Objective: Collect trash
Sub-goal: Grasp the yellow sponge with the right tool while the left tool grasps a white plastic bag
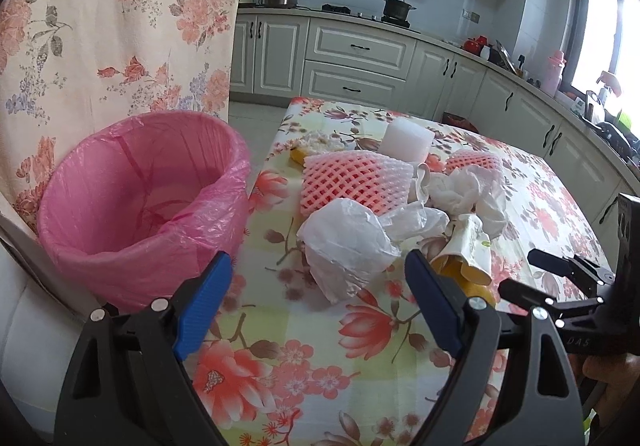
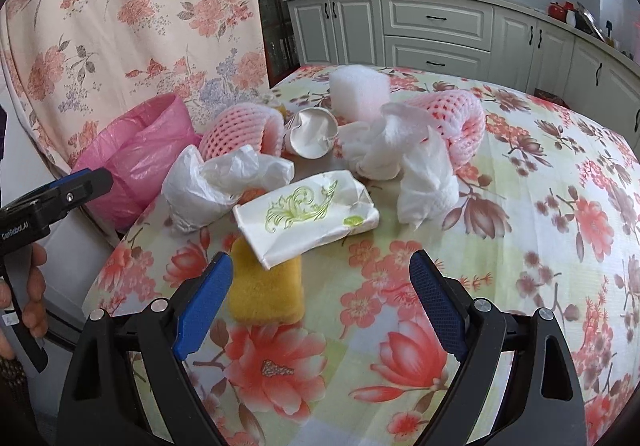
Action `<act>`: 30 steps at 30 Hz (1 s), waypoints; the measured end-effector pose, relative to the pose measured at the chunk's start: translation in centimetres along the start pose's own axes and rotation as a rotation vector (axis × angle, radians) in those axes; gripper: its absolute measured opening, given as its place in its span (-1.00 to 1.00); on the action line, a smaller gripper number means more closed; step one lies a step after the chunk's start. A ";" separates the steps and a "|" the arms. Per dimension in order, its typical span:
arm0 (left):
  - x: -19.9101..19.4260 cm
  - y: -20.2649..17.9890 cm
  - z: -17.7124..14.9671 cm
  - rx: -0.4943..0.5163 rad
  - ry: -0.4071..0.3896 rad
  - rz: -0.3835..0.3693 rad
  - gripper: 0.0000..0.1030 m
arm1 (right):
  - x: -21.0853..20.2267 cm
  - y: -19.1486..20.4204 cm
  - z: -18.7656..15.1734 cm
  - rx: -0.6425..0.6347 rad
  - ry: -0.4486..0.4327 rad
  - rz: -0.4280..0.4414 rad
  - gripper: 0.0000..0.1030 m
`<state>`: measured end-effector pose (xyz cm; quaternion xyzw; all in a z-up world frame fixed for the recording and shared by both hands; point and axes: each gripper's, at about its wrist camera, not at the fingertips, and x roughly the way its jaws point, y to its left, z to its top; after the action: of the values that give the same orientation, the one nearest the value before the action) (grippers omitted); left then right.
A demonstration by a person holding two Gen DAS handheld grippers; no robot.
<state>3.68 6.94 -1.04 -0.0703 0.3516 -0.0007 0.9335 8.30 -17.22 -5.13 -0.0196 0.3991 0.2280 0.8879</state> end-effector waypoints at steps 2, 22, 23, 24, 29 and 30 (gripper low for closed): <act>0.2 0.0 -0.1 -0.005 0.004 -0.005 0.63 | 0.5 0.8 -0.4 -0.018 0.016 0.007 0.64; 3.6 -0.9 0.1 -0.018 0.062 -0.069 0.55 | 3.4 2.9 -1.4 -0.071 0.089 0.034 -0.10; 3.9 -1.0 0.1 -0.020 0.068 -0.072 0.55 | 3.2 2.8 -1.3 -0.066 0.081 0.033 -0.10; 4.3 -1.1 0.2 -0.022 0.073 -0.075 0.55 | 3.0 2.7 -1.2 -0.061 0.075 0.033 -0.10; 6.1 -1.3 0.6 -0.032 0.095 -0.079 0.57 | 1.4 2.1 -0.5 -0.040 0.036 0.038 -0.10; 6.6 -1.3 0.8 -0.039 0.102 -0.080 0.57 | 1.1 2.2 -0.2 -0.036 0.028 0.040 -0.10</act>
<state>9.17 5.45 -4.62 -0.1023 0.3957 -0.0347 0.9120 7.90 -14.88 -5.77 -0.0309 0.4076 0.2525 0.8770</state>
